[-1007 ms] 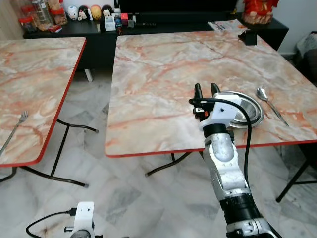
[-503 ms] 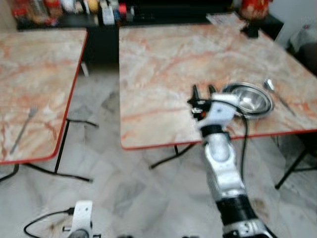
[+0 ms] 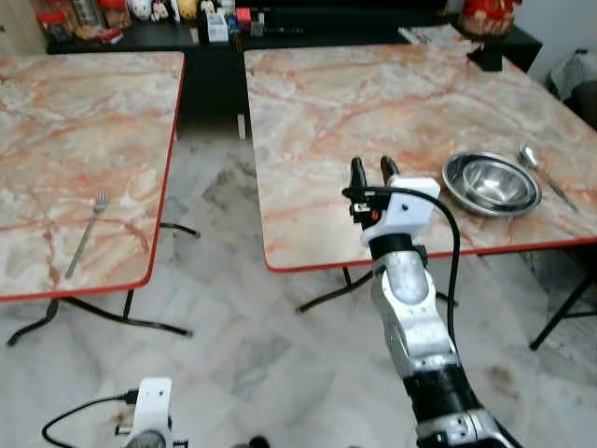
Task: Setting the table
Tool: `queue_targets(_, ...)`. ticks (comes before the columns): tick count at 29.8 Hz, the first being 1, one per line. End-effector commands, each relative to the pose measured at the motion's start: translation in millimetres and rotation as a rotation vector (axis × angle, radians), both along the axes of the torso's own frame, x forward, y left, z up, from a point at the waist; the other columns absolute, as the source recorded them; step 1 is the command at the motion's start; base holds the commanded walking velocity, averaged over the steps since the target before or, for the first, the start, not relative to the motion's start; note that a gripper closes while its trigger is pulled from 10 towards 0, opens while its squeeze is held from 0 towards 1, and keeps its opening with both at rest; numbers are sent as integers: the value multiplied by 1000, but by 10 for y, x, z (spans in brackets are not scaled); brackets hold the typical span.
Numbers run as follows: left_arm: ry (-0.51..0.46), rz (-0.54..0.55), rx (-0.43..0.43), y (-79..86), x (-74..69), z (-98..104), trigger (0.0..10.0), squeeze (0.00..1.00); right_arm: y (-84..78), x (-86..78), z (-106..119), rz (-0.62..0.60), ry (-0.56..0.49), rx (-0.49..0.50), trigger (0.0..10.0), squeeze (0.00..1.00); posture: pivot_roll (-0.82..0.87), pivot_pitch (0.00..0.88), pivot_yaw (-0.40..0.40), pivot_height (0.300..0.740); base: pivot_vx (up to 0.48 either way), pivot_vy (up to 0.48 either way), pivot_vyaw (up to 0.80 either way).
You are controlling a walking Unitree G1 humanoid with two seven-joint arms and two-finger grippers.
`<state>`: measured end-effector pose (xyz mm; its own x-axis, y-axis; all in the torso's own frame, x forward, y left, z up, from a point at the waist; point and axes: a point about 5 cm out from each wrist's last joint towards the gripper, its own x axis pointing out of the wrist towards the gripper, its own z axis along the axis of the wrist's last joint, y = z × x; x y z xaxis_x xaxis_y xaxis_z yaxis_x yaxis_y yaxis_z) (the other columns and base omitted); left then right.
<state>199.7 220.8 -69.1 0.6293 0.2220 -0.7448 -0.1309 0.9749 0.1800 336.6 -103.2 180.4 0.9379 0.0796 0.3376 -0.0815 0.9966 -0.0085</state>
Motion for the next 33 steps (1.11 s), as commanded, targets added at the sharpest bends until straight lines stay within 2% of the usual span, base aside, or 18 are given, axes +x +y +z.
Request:
queue_targets(1, 15, 16, 4, 35, -46, -19, 10000, 0, 23, -4, 31, 6, -11, 10, 10000, 0, -35, 153, -1, 740, 0, 304, 0)
queue_targets(33, 14, 19, 9, 61, -43, -11, 10000, 0, 72, -2, -5, 30, 6, 5, 10000, 0, -30, 152, 2, 740, 0, 314, 0)
